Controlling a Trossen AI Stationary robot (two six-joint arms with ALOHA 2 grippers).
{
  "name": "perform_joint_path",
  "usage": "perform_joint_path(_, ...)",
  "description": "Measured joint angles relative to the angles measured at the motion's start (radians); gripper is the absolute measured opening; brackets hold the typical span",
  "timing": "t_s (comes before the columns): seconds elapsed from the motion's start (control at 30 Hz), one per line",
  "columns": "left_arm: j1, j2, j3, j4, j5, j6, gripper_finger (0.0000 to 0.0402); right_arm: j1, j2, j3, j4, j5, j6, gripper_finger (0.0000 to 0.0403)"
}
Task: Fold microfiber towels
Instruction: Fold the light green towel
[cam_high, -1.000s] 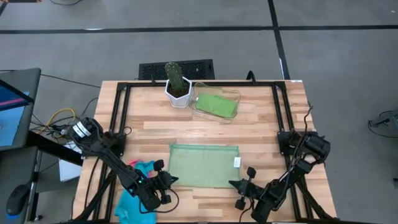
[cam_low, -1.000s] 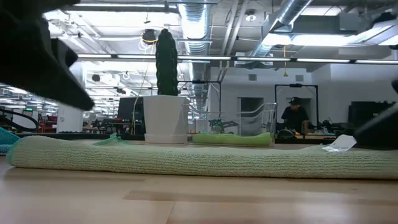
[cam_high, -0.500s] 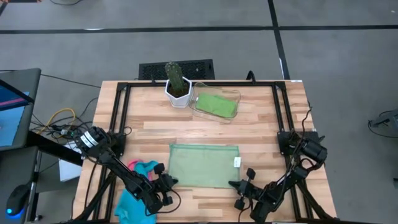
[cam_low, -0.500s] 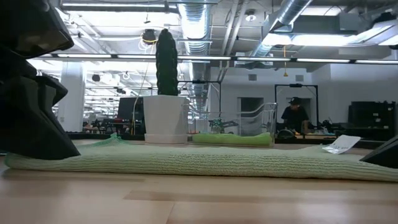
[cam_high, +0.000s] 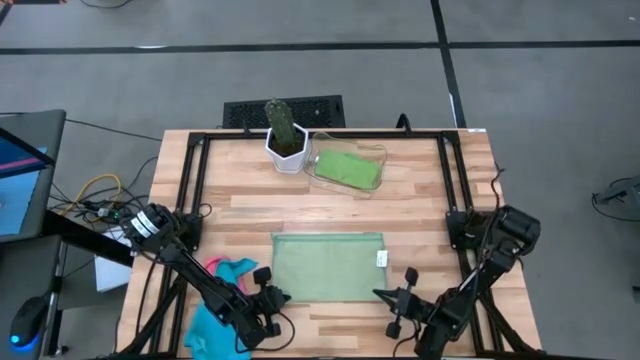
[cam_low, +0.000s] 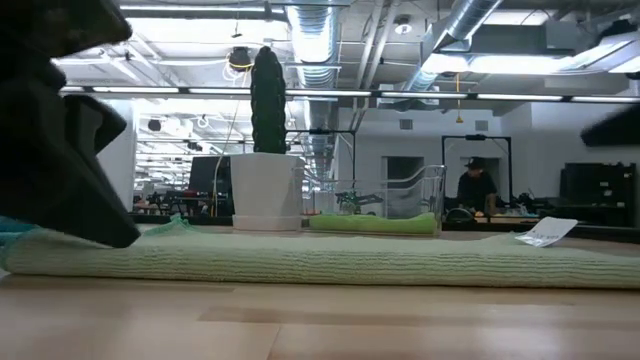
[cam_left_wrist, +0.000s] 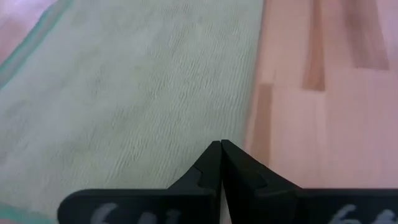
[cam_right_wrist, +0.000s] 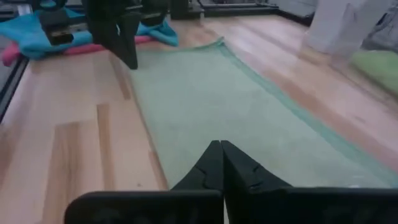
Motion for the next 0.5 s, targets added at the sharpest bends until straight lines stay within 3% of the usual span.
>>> perform_joint_path(0.27, 0.000, -0.001, 0.008, -0.002, -0.009, 0.014, 0.0000, 0.008, 0.169, -0.001, 0.142, -0.019, 0.101, 0.0013)
perform_joint_path(0.5, -0.051, -0.021, 0.076, -0.128, -0.057, -0.012, 0.0000, 0.008, 0.180, 0.000, 0.124, -0.070, 0.136, 0.0009)
